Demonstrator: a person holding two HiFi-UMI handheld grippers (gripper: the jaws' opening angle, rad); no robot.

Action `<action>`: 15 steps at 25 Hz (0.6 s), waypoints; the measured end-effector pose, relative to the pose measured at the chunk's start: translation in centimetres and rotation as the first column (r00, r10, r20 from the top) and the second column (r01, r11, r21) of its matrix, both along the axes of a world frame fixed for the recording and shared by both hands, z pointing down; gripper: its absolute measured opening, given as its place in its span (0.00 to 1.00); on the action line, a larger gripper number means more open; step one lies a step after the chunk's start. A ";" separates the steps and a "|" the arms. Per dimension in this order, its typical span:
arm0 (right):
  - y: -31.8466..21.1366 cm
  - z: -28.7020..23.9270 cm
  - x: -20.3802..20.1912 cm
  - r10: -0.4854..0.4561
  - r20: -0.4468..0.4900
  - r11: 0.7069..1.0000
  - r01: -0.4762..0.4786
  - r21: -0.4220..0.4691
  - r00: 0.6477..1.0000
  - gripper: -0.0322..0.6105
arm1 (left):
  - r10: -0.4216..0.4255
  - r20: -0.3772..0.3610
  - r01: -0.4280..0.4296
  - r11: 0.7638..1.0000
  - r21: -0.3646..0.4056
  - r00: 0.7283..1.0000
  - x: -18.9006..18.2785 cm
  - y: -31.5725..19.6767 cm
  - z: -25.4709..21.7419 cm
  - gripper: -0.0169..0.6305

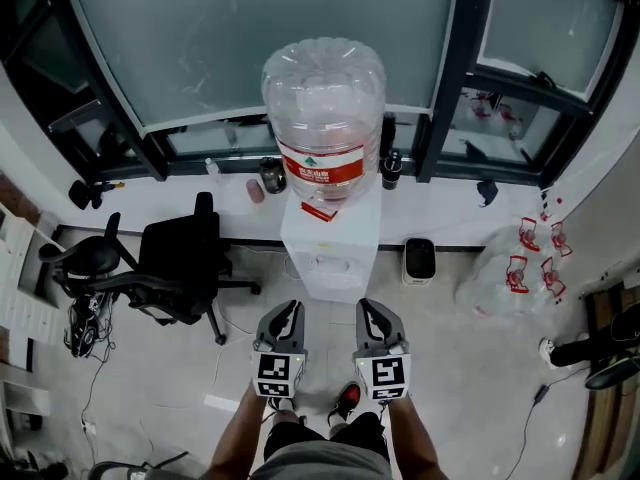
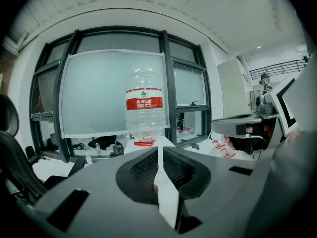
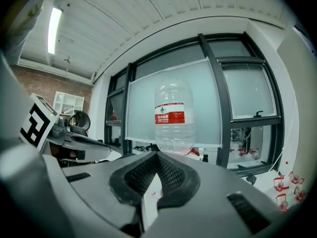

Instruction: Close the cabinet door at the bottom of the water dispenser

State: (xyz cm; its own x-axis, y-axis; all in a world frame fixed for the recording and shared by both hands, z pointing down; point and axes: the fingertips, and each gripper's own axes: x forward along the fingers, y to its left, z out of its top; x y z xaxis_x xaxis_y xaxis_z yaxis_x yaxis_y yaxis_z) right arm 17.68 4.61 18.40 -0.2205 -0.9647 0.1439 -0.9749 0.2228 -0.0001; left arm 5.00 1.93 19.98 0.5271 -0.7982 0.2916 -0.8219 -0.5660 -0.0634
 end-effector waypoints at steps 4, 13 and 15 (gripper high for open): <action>0.4 -0.2 -0.4 -0.010 0.008 1.000 0.010 0.000 1.000 0.07 | -0.002 -0.006 0.002 1.000 0.020 1.000 -0.3 0.5 -0.8 0.10; 0.7 -0.5 0.1 0.003 0.006 1.000 -0.003 0.009 1.000 0.07 | -0.021 -0.006 0.021 0.999 0.031 1.000 -0.9 0.6 -1.2 0.10; 0.8 -0.4 0.2 0.004 0.002 1.000 -0.004 0.010 1.000 0.07 | -0.021 -0.011 0.021 0.999 0.035 1.000 -0.7 0.5 -1.7 0.10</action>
State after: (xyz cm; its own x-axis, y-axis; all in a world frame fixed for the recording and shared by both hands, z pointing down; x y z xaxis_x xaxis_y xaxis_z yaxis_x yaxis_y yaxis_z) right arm 17.85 5.44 18.00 -0.2166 -0.9670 0.1341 -0.9758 0.2186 0.0003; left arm 4.26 2.45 18.33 0.5130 -0.8190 0.2571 -0.8345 -0.5460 -0.0741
